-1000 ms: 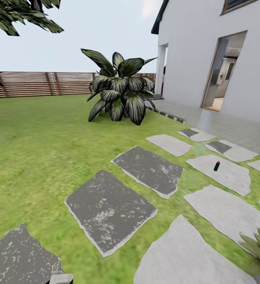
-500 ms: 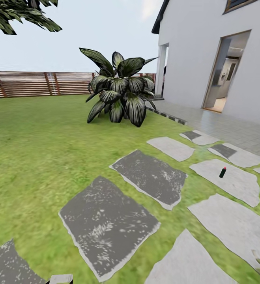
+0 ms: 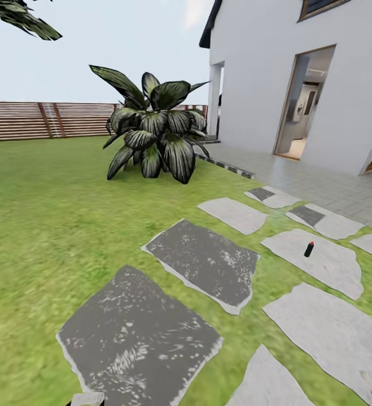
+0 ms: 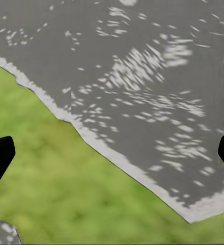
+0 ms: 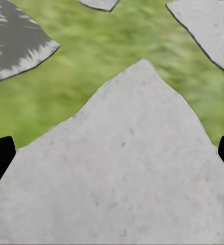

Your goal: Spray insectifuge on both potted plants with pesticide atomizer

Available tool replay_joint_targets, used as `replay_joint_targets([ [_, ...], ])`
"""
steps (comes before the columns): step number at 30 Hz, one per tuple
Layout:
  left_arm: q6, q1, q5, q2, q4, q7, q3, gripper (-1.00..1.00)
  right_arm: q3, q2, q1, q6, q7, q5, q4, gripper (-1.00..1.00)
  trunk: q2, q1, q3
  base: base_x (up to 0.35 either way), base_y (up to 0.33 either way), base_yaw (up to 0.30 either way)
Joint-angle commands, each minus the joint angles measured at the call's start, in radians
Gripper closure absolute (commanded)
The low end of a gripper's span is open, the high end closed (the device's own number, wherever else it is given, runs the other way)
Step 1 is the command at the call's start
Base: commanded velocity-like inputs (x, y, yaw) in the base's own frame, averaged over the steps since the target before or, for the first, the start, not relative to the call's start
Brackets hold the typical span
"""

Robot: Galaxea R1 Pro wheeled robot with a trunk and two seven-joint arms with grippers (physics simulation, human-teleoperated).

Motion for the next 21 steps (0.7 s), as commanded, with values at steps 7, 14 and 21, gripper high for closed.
replay_joint_targets([
  [7, -0.003, 0.000, 0.000, 0.000, 0.001, 0.000, 0.004, -1.00, 0.000, 0.000, -0.001, -0.003, 0.001, 0.001, 0.001, -1.00, 0.000, 0.000, -0.001, 0.339, 0.000, -0.258],
  [14, -0.003, 0.000, 0.000, 0.000, 0.001, 0.000, 0.004, -1.00, 0.000, 0.000, -0.001, -0.003, 0.000, 0.001, 0.001, -1.00, 0.000, 0.000, -0.001, 0.339, 0.000, -0.258],
  [21, -0.003, 0.000, 0.000, 0.000, 0.001, 0.000, 0.004, -1.00, 0.000, 0.000, -0.001, -0.003, 0.000, 0.001, 0.001, -1.00, 0.000, 0.000, -0.001, 0.339, 0.000, -0.258],
])
